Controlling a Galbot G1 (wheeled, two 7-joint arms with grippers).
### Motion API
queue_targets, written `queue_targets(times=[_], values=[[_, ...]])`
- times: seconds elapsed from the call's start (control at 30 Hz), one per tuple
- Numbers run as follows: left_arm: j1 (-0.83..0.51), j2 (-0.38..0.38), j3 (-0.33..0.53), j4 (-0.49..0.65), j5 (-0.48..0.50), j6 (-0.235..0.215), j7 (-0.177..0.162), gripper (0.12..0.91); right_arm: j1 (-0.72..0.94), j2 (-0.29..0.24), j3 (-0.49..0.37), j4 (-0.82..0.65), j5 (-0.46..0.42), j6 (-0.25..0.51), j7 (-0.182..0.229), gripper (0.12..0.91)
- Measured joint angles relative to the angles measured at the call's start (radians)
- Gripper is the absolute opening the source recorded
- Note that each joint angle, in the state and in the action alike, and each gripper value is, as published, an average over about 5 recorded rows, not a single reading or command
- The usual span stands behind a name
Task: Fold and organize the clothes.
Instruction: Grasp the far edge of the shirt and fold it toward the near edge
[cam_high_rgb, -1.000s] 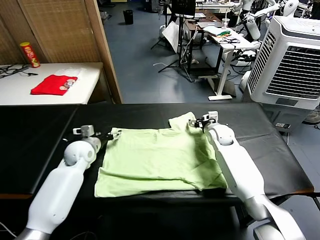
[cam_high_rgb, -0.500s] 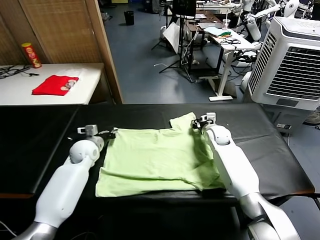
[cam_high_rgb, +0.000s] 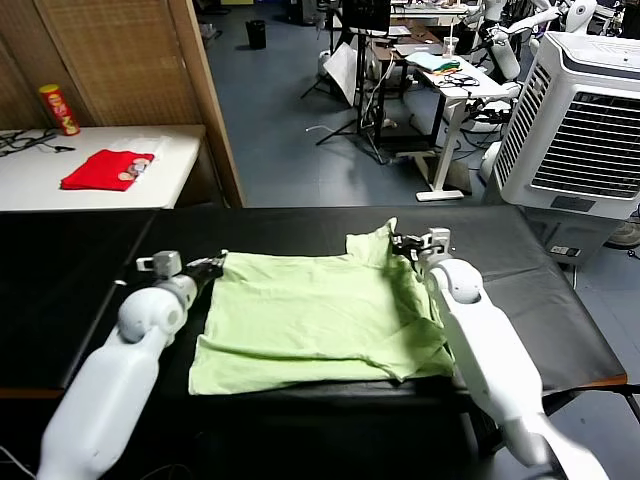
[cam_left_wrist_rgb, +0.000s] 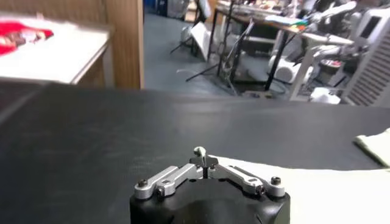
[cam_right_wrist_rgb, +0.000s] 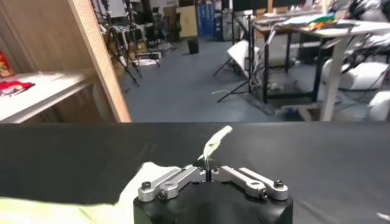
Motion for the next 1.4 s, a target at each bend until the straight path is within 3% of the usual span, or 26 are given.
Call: queue_targets(times=[0.13,0.43,0.73,1.1,1.2,1.3,1.4], values=[[0.106,0.055,-0.045,-0.14,-0.014,0.001,-0.017,0.128,-0.095,-0.054,0.024,0.141,0.014,-0.054,0.054,0.122],[0.334,0.116,-0.157,-0.361,0.064,-0.003,-0.024,0.128,-0.3,-0.137,0.08,0.375,0.014,-0.156,0.086,0.122],[0.512,0.117,-0.208,-0.457,0.137,-0.007,-0.018,0.128,-0.436,-0.173,0.113,0.508,-0.005,-0.23,0.121,0.122],[0.649,0.099,-0.234,-0.502,0.213,-0.014,-0.001,0.128,-0.517,-0.174,0.132,0.552,-0.029,-0.234,0.106,0.128],[0.678,0.094,-0.236,-0.512,0.249,-0.002,0.006,0.128,-0.533,-0.177,0.145,0.568,-0.027,-0.234,0.101,0.192],[0.699,0.089,-0.241,-0.524,0.266,0.016,0.006,0.145,-0.549,-0.184,0.168,0.589,-0.023,-0.234,0.089,0.334],[0.71,0.087,-0.25,-0.538,0.268,0.028,0.006,0.254,-0.553,-0.187,0.196,0.604,-0.018,-0.234,0.08,0.502]])
